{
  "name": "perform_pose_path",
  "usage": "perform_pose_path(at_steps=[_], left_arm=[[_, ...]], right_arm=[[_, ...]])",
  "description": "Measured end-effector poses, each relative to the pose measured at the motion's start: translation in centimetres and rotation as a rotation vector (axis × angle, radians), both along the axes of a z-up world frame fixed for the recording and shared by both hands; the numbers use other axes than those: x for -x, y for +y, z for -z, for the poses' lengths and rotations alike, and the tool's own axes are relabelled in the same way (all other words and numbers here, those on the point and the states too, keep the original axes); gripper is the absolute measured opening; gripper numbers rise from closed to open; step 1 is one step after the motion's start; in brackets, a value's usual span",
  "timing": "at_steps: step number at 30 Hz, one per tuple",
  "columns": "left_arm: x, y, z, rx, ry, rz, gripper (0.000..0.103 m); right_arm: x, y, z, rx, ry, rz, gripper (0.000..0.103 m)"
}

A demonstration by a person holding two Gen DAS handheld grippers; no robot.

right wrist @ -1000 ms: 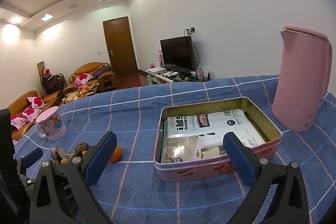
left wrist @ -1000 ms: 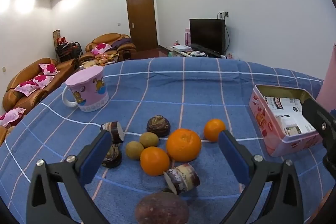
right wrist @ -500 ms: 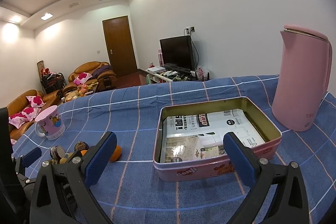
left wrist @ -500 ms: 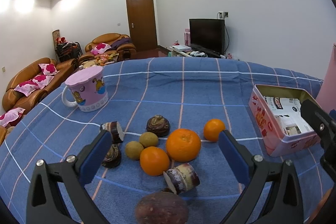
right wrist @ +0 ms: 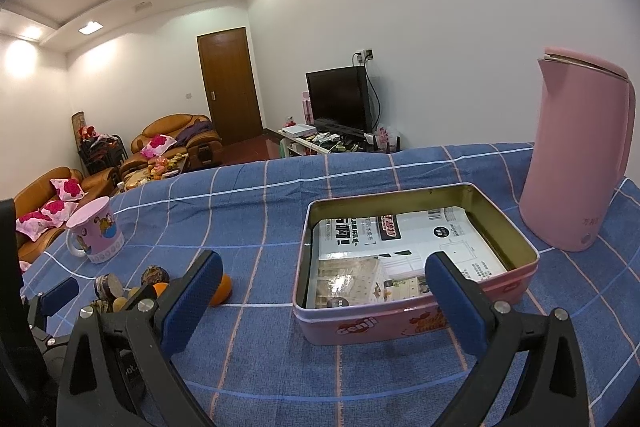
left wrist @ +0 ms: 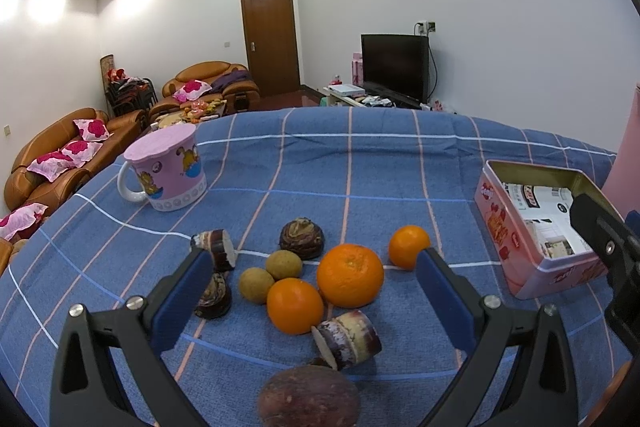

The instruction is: Organize fruits

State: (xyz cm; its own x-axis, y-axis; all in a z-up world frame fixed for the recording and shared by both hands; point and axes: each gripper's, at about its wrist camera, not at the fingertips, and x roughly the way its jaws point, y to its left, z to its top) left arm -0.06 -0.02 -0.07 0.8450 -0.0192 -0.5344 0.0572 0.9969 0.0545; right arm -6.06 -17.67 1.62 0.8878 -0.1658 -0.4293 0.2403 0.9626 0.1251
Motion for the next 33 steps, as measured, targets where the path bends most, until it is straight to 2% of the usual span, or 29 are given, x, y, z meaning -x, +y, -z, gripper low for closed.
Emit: perform_pose_path(at_steps=[33], left_arm=[[0.34,0.43,0.06,0.021,0.000,0.005,0.103]], right_arm=[[-0.47,0.57,0.13,0.031,0.020,0.003,0.102]])
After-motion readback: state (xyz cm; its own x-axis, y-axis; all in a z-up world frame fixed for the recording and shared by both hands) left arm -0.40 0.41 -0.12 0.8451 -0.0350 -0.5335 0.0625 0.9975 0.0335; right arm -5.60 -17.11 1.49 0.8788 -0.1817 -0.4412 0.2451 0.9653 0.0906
